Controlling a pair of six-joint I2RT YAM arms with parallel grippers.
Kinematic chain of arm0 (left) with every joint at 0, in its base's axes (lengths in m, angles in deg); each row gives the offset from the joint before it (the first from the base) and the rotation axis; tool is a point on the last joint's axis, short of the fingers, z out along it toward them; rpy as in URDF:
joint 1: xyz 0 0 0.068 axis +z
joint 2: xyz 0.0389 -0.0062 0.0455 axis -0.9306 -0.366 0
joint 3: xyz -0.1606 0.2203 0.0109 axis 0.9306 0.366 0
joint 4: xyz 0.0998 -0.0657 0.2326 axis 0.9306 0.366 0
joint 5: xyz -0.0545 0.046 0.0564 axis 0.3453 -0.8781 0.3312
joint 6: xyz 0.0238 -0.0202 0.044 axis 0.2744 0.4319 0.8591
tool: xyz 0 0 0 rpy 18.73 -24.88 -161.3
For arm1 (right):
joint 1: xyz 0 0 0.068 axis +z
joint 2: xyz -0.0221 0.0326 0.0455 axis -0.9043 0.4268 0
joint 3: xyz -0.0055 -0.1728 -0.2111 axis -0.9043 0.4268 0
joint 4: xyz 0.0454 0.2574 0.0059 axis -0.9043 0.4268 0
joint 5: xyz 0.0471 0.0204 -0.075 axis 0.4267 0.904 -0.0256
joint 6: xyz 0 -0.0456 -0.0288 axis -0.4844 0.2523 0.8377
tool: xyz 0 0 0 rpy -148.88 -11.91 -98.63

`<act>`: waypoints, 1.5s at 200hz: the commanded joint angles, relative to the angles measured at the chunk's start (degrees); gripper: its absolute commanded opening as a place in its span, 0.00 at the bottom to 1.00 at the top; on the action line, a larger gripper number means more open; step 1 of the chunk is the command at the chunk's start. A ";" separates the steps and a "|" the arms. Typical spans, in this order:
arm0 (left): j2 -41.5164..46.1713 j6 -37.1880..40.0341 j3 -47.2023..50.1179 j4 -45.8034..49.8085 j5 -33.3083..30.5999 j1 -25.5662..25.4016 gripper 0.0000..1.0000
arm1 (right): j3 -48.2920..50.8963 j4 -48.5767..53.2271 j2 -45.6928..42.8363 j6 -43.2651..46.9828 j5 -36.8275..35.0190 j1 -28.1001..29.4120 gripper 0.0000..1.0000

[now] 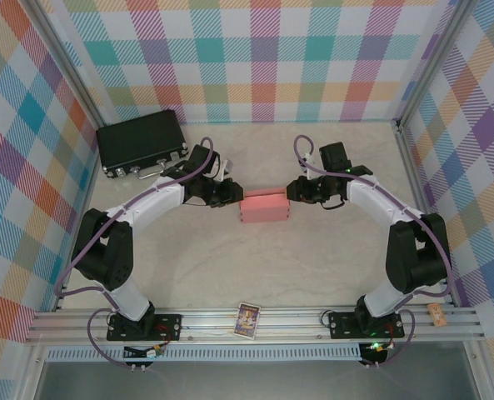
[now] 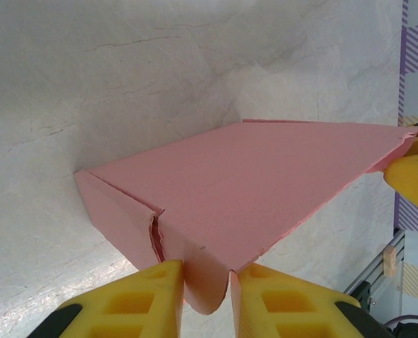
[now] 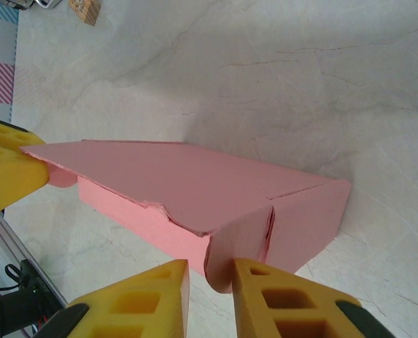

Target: Fold the paper box

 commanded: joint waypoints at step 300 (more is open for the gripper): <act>-0.44 11.84 -2.19 9.88 -6.47 -5.29 0.16 | 6.22 -0.49 -0.05 0.71 -1.71 0.75 0.11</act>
